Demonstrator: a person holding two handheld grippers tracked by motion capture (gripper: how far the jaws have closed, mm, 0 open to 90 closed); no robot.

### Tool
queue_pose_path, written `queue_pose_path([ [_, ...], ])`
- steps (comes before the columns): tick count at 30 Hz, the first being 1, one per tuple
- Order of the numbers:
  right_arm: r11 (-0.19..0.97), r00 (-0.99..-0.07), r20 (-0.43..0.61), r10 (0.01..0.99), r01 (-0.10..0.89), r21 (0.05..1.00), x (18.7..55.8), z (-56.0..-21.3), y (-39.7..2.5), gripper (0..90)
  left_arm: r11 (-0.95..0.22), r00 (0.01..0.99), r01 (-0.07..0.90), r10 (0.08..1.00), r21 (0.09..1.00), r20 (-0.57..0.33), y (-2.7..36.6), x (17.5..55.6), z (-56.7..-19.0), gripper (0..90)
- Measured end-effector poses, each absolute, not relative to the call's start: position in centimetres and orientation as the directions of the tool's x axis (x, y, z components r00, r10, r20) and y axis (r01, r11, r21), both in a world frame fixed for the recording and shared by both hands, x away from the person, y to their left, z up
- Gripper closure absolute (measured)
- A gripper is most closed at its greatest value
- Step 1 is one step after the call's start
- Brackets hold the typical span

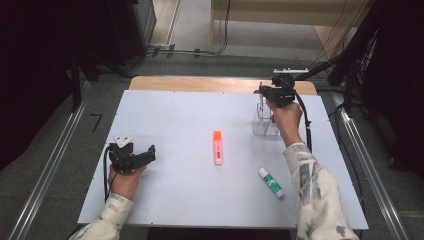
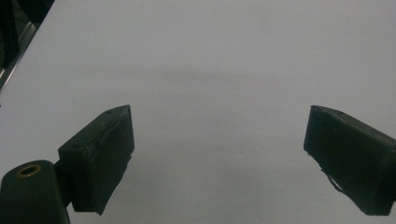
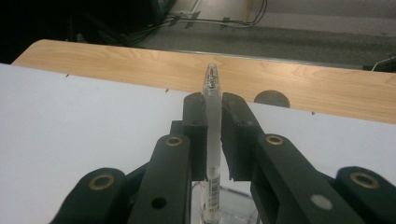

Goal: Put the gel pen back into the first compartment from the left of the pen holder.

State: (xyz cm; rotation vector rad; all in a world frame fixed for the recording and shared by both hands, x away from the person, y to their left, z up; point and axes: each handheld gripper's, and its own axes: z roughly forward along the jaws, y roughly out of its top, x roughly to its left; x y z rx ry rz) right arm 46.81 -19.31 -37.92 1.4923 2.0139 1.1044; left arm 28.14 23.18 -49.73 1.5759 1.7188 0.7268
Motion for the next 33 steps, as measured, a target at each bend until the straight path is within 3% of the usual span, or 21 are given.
queue_pose_path([
  [20,0.143,-0.365,0.119,0.923,0.614,0.777,44.1,-39.9,-20.9,78.0,0.1,-0.027,0.613,0.994,0.784,-0.105,23.0,28.2,-49.8,8.9],
  [33,0.132,-0.38,0.138,0.915,0.604,0.786,42.4,-40.7,-21.6,57.3,0.11,-0.033,0.608,0.993,0.787,-0.113,23.1,28.1,-49.7,8.9],
])
